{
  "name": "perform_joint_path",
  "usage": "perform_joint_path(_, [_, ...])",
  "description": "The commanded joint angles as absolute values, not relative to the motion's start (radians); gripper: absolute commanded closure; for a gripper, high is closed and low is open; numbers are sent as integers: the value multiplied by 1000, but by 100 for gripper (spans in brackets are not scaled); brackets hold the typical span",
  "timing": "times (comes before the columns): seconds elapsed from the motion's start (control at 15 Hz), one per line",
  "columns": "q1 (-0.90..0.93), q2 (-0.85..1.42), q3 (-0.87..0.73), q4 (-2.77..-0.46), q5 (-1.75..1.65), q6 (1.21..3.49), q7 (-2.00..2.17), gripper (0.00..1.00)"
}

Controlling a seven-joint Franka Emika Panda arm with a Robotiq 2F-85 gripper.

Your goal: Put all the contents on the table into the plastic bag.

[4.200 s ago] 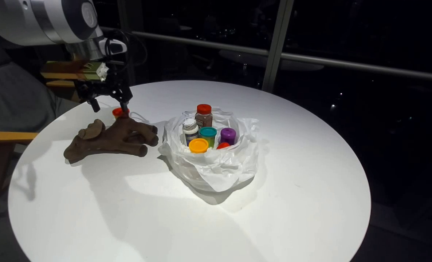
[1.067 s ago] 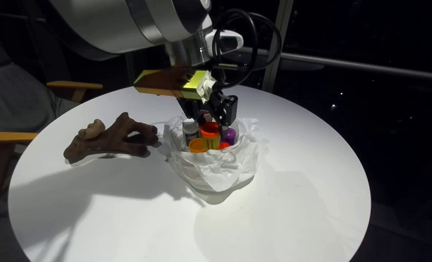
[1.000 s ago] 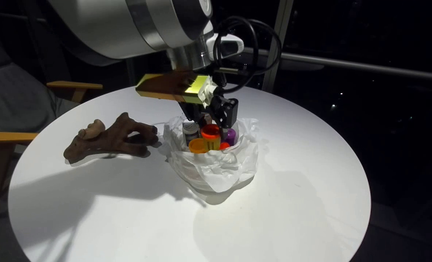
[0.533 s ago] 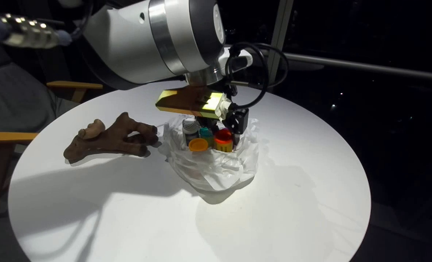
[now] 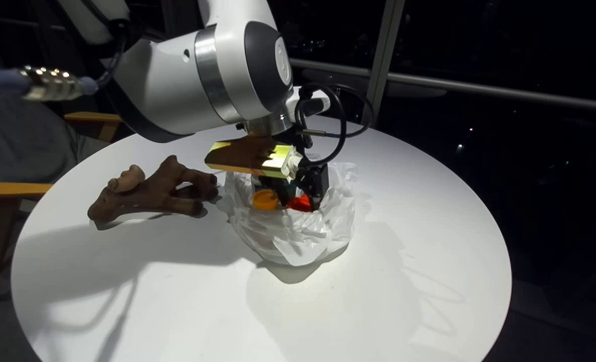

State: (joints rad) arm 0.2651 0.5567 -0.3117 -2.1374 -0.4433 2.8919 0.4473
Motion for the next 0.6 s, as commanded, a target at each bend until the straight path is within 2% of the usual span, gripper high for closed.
perform_joint_path(0.0, [351,500,-377,-2161,-440,2895,470,0])
perform_joint_path(0.33, [454,358,-438,-2210,-464,2864,531,0])
perform_joint_path(0.47, [439,256,-371,-2263,-446,2786,491,0])
perform_joint_path(0.53, [393,203,-279,-2298,-388,2710,424,1])
